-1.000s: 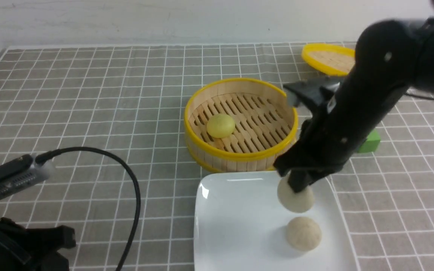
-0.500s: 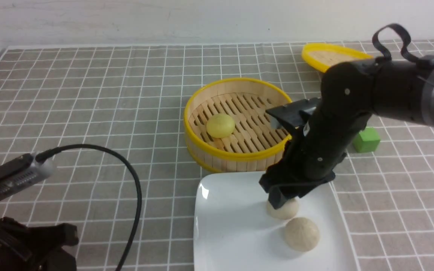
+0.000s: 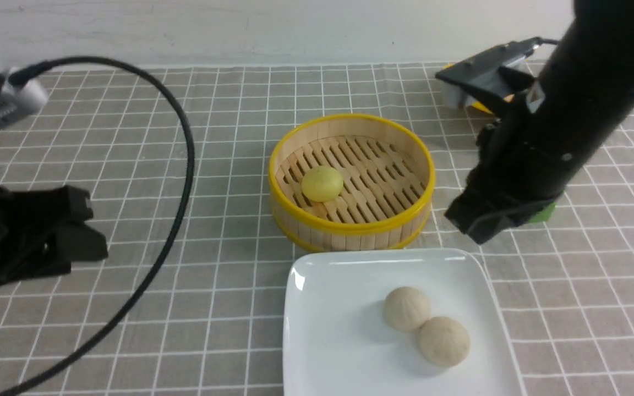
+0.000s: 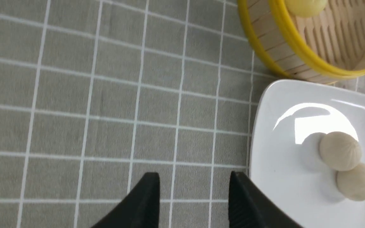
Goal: Put the steamed buns into the plate on the grey tablecloth.
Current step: 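Reach into the bamboo steamer and grasp a bun with the left gripper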
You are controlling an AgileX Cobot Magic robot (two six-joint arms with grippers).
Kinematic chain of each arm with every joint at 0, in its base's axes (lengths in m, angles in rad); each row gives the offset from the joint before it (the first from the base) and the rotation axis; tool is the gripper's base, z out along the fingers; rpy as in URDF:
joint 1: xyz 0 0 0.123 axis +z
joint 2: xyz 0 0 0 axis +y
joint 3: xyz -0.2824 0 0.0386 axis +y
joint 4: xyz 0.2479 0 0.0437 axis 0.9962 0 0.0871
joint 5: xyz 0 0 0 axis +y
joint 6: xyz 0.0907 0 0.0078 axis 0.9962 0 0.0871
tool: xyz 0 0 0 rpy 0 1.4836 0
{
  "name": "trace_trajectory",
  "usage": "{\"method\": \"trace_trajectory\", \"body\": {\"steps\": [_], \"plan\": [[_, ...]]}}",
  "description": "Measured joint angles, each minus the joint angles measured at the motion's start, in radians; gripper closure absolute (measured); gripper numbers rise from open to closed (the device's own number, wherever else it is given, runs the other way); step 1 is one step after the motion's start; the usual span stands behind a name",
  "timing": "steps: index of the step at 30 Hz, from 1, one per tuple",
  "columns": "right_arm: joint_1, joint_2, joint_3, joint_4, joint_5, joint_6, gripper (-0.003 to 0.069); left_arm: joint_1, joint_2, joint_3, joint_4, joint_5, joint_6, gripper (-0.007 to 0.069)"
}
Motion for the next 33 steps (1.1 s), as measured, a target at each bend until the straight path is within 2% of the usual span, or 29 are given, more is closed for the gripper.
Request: {"method": "trace_trajectory", "body": {"steps": [7, 11, 14, 17, 18, 21, 22, 27, 33], "plan": [[0.000, -0.225, 0.232, -0.014, 0.005, 0.000, 0.0675, -0.004, 0.153, -0.099, -0.021, 0.066, 0.027, 0.0291], [0.000, -0.362, 0.394, -0.030, -0.078, 0.000, 0.0675, -0.092, 0.243, -0.200, -0.065, 0.084, 0.027, 0.0284], [0.000, -0.431, 0.479, -0.072, -0.121, 0.000, 0.0675, -0.217, 0.336, -0.311, -0.063, 0.082, 0.017, 0.0282], [0.000, -0.476, 0.534, -0.096, -0.138, 0.000, 0.0675, -0.324, 0.448, -0.440, -0.023, 0.081, -0.016, 0.0274], [0.000, -0.476, 0.537, -0.097, -0.139, 0.000, 0.0675, -0.330, 0.466, -0.449, -0.016, 0.081, -0.028, 0.0272], [0.000, -0.498, 0.559, -0.099, -0.170, 0.000, 0.0673, -0.425, 0.638, -0.621, 0.068, 0.082, -0.098, 0.0238], [0.000, -0.498, 0.559, -0.099, -0.171, 0.000, 0.0673, -0.429, 0.638, -0.631, 0.068, 0.082, -0.101, 0.0238], [0.000, -0.498, 0.560, -0.082, -0.191, 0.000, 0.0670, -0.501, 0.884, -0.884, 0.232, 0.106, -0.189, 0.0165], [0.000, -0.498, 0.560, -0.073, -0.194, 0.000, 0.0670, -0.518, 1.059, -1.063, 0.294, 0.124, -0.217, 0.0144]]}}
